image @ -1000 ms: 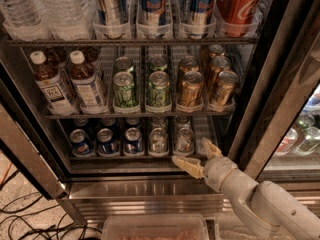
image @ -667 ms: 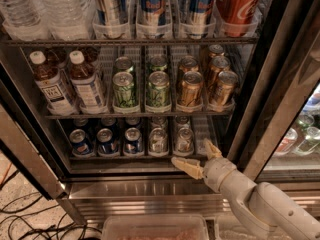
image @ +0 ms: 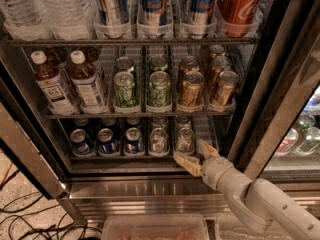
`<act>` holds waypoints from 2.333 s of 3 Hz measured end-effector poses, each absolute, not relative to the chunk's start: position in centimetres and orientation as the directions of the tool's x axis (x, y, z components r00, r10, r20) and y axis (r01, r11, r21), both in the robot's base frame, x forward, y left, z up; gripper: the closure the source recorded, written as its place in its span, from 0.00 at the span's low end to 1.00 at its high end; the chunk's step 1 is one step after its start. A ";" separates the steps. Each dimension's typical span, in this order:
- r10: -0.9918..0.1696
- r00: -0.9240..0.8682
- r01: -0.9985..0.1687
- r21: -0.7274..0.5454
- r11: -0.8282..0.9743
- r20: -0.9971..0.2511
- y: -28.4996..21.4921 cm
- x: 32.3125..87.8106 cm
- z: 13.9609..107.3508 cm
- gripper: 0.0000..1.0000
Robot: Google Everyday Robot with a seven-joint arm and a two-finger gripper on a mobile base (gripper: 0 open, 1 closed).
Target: Pick 7up can from bottom shelf of fridge
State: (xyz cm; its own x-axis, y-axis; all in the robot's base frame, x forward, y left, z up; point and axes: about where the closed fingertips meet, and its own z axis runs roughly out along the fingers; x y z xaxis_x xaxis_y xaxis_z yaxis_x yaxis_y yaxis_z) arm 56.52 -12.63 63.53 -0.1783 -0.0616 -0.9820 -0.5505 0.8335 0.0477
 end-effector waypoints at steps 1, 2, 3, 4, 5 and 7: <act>-0.075 -0.182 -0.567 0.042 0.822 -0.981 -11.7 58.8 62.4 0.24; -0.069 -0.186 -0.559 0.048 0.828 -0.980 -11.8 59.6 61.8 0.24; -0.053 -0.183 -0.537 0.054 0.842 -0.982 -12.5 60.9 61.6 0.24; -0.046 -0.176 -0.525 0.054 0.850 -0.983 -12.9 62.1 61.4 0.24; -0.059 -0.181 -0.532 0.047 0.845 -0.982 -12.7 63.2 61.2 0.24; -0.081 -0.207 -0.554 0.049 0.831 -0.975 -12.4 64.0 60.1 0.43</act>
Offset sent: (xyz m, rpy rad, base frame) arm 0.0359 0.0116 -0.0181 -0.0152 0.0047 0.0295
